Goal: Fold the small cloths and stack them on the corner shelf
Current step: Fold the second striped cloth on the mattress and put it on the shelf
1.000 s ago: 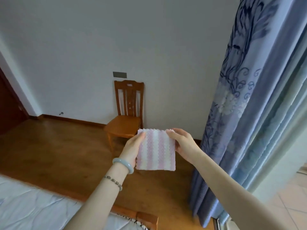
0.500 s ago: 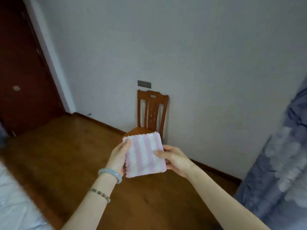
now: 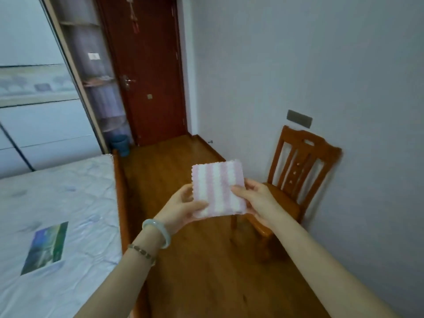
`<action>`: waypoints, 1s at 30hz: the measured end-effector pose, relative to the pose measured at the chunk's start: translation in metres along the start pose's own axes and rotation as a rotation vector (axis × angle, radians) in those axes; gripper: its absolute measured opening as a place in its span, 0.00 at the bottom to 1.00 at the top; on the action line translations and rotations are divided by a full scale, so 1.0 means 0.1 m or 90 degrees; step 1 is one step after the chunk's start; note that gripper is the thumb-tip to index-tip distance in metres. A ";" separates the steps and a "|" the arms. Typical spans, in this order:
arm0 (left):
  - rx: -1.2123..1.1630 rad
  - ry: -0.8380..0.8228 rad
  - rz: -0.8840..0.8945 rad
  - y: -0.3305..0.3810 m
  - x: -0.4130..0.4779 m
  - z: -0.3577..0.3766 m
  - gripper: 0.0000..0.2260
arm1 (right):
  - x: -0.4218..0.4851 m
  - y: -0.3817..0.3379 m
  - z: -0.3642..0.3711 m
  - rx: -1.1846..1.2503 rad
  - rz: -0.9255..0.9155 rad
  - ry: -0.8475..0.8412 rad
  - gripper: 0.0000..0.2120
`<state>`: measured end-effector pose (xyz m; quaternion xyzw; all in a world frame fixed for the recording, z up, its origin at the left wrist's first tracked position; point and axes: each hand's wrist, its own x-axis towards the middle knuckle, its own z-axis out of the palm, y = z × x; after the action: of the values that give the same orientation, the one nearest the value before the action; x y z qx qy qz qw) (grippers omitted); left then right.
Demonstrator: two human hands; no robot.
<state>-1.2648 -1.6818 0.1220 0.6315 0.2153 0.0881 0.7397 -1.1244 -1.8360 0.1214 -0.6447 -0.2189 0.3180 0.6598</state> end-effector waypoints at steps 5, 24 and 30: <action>-0.013 0.071 0.065 0.17 0.75 -0.57 0.28 | 1.15 -0.07 0.22 -0.023 -0.002 -0.065 0.17; -0.163 0.231 0.132 1.64 4.26 -2.43 0.27 | 5.52 -1.16 0.86 -0.013 -0.005 -0.198 0.12; -0.120 0.271 0.124 2.04 5.45 -2.79 0.26 | 6.96 -1.37 0.84 -0.029 0.030 -0.254 0.11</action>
<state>-0.8697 -1.1741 0.1768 0.5450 0.2949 0.3095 0.7213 -0.6760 -1.2835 0.1784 -0.5886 -0.3370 0.4497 0.5813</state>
